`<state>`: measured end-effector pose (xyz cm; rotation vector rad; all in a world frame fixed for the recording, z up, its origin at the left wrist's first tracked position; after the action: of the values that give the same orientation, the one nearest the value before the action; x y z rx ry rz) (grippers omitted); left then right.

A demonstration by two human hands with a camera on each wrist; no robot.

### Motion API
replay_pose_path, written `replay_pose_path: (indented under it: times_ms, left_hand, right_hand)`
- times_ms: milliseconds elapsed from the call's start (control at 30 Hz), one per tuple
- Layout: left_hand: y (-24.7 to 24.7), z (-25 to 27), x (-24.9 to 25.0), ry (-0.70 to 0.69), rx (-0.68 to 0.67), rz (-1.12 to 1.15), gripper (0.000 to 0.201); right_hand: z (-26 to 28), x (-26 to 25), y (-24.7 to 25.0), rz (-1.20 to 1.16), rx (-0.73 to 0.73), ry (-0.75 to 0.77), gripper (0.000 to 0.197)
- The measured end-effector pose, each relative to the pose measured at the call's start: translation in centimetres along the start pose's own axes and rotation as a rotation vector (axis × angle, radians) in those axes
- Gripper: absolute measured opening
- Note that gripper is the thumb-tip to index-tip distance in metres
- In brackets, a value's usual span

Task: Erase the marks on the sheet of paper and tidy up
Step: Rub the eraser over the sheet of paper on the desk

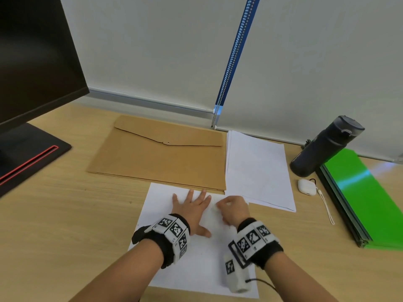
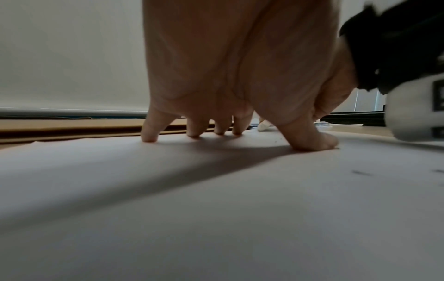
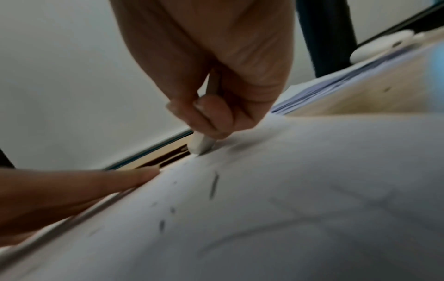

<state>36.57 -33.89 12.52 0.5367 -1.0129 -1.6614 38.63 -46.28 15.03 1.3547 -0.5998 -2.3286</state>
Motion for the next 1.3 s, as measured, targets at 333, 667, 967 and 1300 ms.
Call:
replay_pose_path:
  times_ms: [333,667,967,1300]
  left_hand:
    - [-0.1,-0.1,0.0,-0.005,-0.007,-0.015,0.103]
    - [-0.2,-0.3,0.0,-0.009,-0.014,-0.025,0.103]
    - [-0.1,-0.2,0.1,0.000,-0.010,-0.001,0.106]
    - [-0.1,0.0,0.0,0.010,-0.008,0.023,0.108]
  right_hand:
    - [0.4,0.4,-0.5,-0.014,-0.012,0.015,0.018]
    - [1.7,0.7,-1.2,0.026,-0.106,-0.006,0.014]
    - [-0.4,-0.6,-1.0,0.000,0.022,0.028,0.018]
    - [-0.9,-0.8,-0.7,-0.025,0.089,0.038,0.018]
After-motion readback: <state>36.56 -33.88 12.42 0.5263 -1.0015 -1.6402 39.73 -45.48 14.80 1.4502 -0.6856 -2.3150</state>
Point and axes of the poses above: each hand's wrist, its own z-axis away from the middle knuckle, its own y-axis out of the back of the hand, x = y × z, the point moved 8 cm from there along -z, towards the middle knuckle, and after that the axes turned 7 degrees about -z, right-handed, at the moved point
